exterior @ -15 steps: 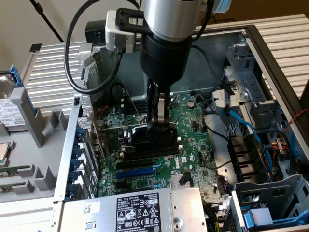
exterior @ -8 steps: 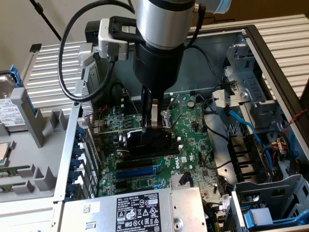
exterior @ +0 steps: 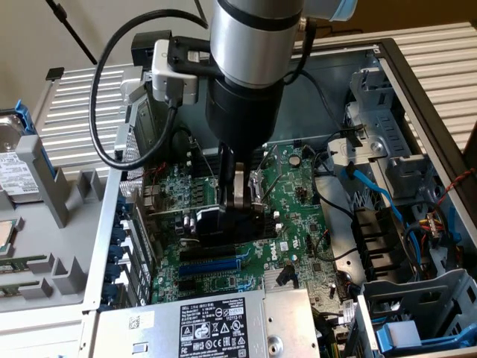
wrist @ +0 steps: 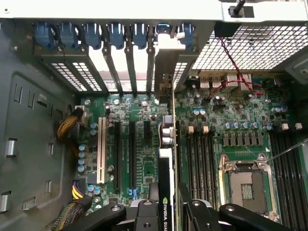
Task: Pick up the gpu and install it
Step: 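Insert the gpu into the slot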
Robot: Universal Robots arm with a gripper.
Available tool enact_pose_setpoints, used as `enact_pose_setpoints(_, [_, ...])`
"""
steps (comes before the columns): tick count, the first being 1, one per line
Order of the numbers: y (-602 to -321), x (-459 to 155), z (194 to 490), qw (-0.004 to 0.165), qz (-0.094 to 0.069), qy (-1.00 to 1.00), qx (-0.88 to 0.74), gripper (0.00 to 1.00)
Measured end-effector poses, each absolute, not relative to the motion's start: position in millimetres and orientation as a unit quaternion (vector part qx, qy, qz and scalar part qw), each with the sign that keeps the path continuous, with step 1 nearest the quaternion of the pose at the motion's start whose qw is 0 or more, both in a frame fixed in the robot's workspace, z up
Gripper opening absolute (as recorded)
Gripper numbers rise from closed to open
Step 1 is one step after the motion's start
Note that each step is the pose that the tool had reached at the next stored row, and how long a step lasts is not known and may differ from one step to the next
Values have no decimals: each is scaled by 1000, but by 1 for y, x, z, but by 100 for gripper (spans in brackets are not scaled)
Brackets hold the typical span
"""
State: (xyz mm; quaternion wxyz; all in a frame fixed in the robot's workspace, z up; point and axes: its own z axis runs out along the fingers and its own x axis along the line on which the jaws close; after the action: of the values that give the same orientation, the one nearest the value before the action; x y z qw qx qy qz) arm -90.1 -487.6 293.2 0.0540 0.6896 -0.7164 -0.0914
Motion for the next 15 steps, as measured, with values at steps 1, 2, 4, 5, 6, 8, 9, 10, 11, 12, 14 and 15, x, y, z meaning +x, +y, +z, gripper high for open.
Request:
enact_pose_setpoints(1, [-488,-90,292,54,-91,-716,690,26])
enact_pose_setpoints(2, [-488,-90,292,54,-91,-715,691,26])
enact_pose_setpoints(4, [-488,-90,292,55,-91,-715,691,26])
enact_pose_setpoints(5, [-488,-90,292,55,-91,-715,691,26])
enact_pose_setpoints(6, [-488,-90,292,55,-91,-715,691,26])
enact_pose_setpoints(8, [-488,-90,292,55,-92,-715,691,26])
enact_pose_setpoints(9, [-488,-90,292,55,-91,-715,691,26])
enact_pose_setpoints(10, [-488,-90,292,55,-92,-715,691,26])
enact_pose_setpoints(11, [-488,-90,292,55,-92,-715,691,26])
enact_pose_setpoints(12, [-488,-91,292,55,-92,-715,691,26])
enact_pose_setpoints(14, [-488,-91,292,55,-92,-715,691,26])
enact_pose_setpoints(15, [-488,-91,292,55,-92,-715,691,26])
